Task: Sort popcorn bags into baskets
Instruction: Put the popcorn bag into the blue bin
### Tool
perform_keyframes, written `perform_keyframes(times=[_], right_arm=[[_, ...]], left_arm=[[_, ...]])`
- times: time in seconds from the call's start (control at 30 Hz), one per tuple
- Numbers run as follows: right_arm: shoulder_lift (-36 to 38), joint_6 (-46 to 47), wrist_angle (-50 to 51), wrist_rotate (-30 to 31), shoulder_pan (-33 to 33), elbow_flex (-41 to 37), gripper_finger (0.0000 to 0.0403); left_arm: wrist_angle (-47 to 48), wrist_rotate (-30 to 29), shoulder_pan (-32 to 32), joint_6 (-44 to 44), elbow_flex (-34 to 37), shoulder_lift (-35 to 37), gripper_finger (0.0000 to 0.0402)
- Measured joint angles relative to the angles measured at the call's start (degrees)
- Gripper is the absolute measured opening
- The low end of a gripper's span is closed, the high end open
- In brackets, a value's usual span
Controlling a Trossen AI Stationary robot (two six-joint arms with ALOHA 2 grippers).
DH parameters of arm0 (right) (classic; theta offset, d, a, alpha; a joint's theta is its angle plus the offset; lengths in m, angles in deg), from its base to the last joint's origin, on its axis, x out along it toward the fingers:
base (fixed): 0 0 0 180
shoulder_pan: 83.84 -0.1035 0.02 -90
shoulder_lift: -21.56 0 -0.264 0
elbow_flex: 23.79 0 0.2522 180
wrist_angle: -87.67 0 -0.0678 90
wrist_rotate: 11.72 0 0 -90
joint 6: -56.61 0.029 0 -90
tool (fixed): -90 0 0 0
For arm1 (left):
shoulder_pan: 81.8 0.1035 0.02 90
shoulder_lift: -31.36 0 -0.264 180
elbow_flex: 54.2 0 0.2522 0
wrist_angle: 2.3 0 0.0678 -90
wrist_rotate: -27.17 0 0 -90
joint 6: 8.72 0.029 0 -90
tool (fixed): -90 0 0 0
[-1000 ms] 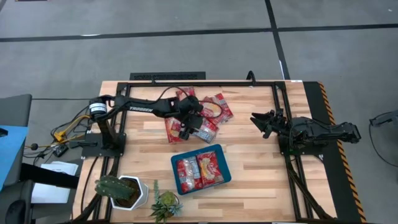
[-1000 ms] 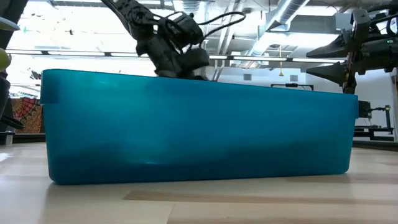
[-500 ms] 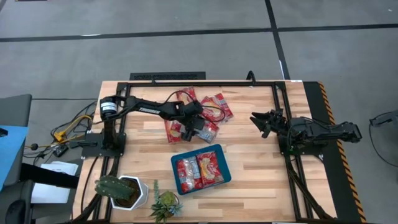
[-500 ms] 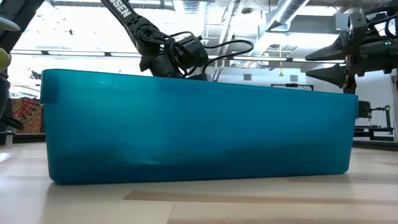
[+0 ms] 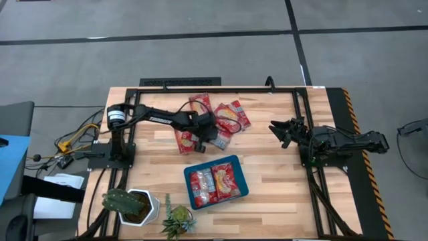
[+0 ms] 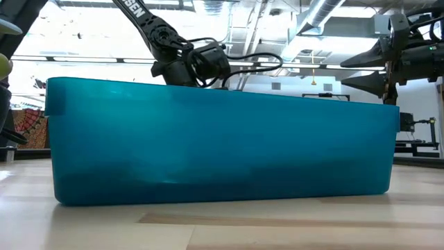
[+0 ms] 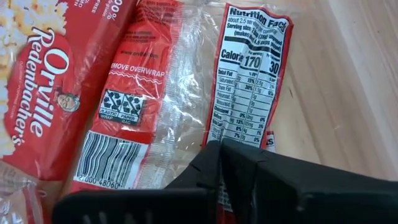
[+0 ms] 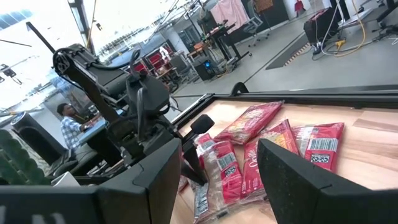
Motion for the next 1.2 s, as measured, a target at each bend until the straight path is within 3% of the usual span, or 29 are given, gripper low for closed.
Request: perform_keyframes(times=[0.4,0.8,0.93,1.2], right_arm=[[0.0,0.0,0.0,0.0,0.0,0.0,0.0234],[0.0,0.0,0.0,0.0,0.0,0.0,0.0234],[0.0,0.0,0.0,-0.1,-0.1,0.0,0.0234],[0.0,0.0,0.0,-0.2,-0.1,0.0,0.0234]], left_arm=[[3.7,-3.0,-4.9,-4.4,-4.7,2.5,0.0000],[4.4,-3.4,-4.8,-5.5,-10.4,2.6,0.0006],[3.9,4.7,-3.7,-3.5,-10.4,2.5,0.0043],[3.7,9.5,-2.1,-0.9,-10.4,2.5,0.0188]])
